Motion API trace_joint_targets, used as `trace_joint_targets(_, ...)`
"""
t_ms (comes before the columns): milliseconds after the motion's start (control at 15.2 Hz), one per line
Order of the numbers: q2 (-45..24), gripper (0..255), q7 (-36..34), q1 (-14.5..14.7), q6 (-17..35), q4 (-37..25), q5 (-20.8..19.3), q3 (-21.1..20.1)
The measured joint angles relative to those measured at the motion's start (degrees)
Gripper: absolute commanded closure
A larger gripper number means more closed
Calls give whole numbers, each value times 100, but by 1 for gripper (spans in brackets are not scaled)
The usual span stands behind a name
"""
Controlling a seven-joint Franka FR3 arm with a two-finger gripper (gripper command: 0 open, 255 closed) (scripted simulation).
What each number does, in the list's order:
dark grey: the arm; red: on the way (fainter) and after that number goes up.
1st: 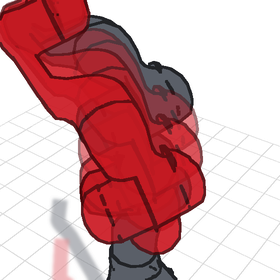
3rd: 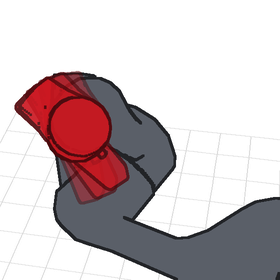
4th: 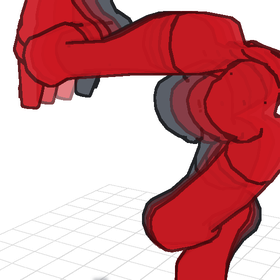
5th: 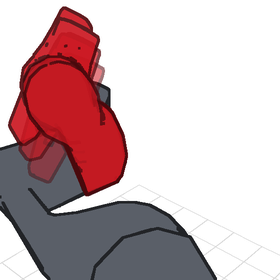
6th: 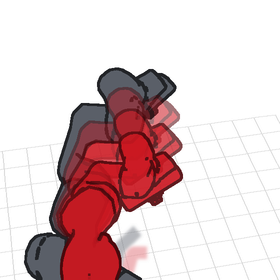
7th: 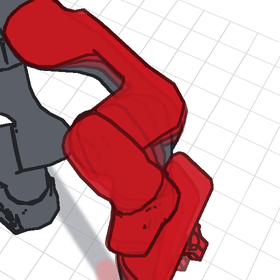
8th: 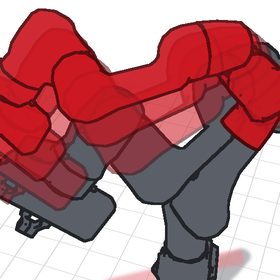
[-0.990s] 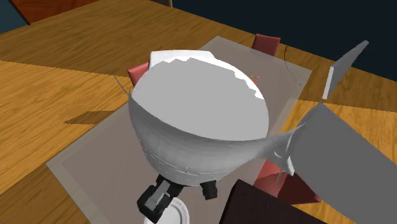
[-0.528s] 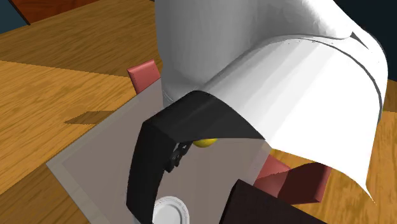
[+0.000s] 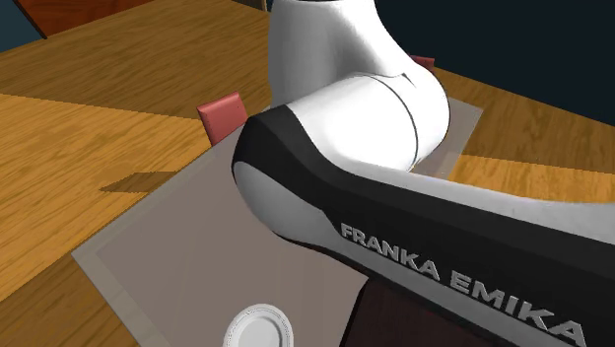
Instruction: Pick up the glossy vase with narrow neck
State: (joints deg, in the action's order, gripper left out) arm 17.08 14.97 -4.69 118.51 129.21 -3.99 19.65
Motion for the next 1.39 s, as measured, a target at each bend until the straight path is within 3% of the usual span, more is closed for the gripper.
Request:
trace_joint_targets(594,-1772,0,1066,-194,580,-838,647,617)
trace_joint_targets(990,-3139,0,1853,-596,733,-1716,1329,749)
trace_joint_targets(1386,-4498,0,2392,-1180,662,-2852,1872,636)
